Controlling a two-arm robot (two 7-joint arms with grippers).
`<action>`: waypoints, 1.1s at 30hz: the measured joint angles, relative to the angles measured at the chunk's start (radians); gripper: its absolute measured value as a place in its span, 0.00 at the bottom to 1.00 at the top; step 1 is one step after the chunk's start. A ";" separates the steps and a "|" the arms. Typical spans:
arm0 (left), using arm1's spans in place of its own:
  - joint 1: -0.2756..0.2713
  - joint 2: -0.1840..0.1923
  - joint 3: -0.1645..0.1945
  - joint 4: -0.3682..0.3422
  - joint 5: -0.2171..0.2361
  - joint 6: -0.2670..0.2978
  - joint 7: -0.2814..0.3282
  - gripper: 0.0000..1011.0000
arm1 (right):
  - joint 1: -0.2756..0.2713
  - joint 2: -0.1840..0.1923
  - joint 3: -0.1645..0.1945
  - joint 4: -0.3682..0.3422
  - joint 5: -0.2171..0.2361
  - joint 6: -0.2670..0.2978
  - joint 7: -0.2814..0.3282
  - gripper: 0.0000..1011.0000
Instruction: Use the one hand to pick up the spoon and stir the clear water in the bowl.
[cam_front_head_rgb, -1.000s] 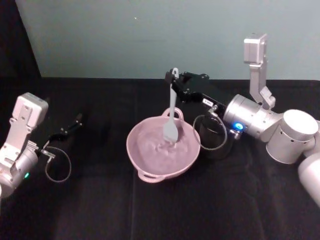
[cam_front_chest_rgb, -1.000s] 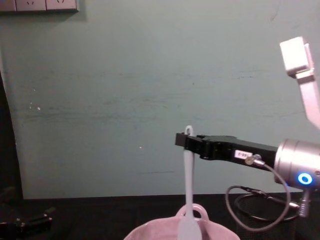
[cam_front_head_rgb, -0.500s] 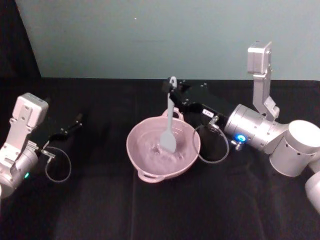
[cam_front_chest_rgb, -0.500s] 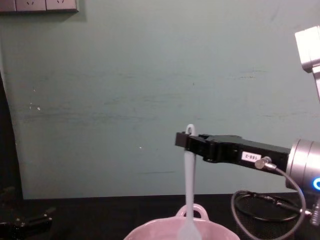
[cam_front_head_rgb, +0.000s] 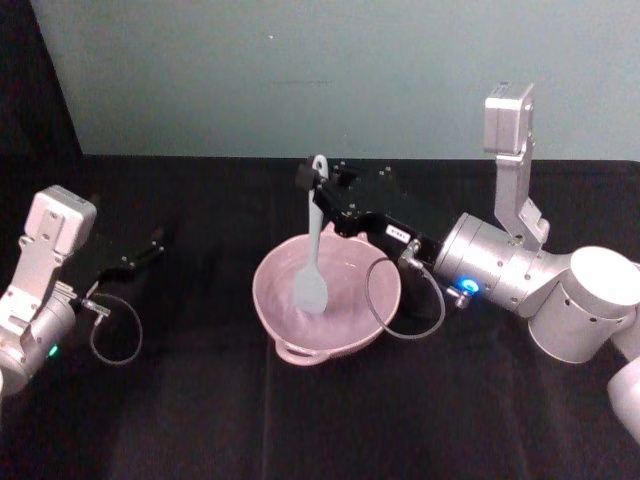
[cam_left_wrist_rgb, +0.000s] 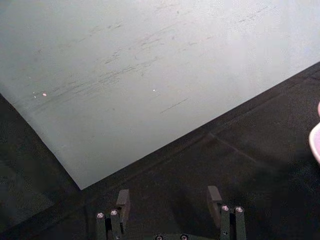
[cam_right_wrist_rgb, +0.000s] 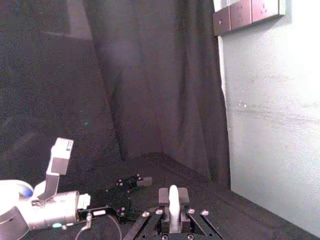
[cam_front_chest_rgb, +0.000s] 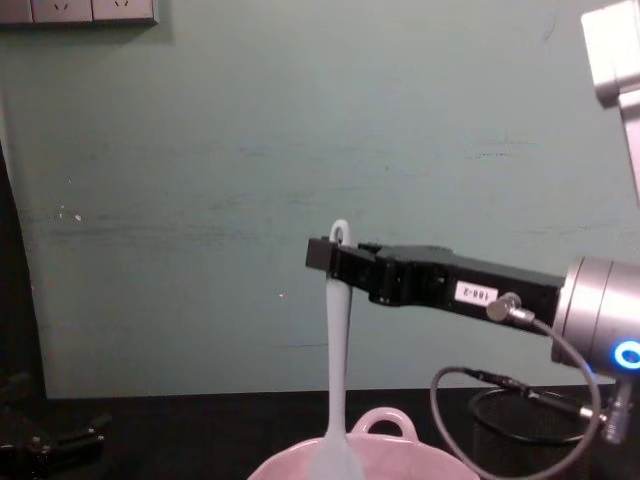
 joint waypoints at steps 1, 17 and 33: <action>0.000 0.000 0.000 0.000 0.000 0.000 0.000 1.00 | -0.001 0.002 0.001 -0.007 0.000 0.002 -0.003 0.11; 0.000 0.000 0.000 0.000 0.000 0.000 0.000 1.00 | -0.007 0.106 0.110 -0.202 0.009 0.042 -0.104 0.11; 0.000 0.000 0.000 0.000 0.000 0.000 0.000 1.00 | -0.096 0.171 0.230 -0.214 0.000 0.025 -0.181 0.11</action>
